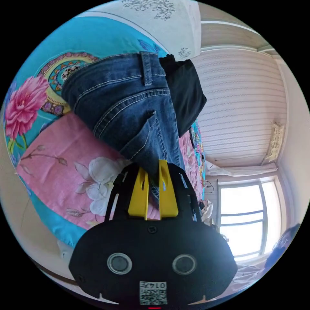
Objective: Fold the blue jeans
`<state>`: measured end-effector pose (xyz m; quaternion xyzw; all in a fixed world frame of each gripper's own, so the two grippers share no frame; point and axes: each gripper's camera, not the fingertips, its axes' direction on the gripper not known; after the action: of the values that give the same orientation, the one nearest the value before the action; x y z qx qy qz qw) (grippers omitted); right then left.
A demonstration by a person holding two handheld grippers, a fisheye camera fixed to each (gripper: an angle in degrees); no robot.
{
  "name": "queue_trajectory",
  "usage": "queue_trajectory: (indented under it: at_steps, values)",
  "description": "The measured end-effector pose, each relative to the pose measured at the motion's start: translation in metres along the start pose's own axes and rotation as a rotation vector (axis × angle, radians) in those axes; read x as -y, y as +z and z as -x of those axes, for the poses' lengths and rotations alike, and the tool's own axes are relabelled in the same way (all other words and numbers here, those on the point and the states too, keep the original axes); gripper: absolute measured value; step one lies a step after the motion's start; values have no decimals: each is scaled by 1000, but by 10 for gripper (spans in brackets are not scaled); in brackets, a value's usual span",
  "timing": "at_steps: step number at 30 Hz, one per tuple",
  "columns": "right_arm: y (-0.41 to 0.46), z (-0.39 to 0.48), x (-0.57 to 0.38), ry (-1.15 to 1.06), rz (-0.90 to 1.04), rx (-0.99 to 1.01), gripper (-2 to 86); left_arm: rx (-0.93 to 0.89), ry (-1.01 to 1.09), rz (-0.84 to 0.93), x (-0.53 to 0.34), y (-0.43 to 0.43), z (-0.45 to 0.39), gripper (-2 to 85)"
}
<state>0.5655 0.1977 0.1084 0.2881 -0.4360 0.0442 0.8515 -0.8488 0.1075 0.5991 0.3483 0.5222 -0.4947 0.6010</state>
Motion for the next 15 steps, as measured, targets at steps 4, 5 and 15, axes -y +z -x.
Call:
queue_trajectory:
  at_steps: [4,5,15]
  values:
    - [-26,3,-16,-119,58,26,15,-22,87,10,-24,-7,-19,44]
    - [-35,-6,-30,-118,81,26,14,-9,111,22,-38,-11,-19,44]
    - [-20,-109,-160,88,159,-271,5,301,161,208,-165,31,10,83]
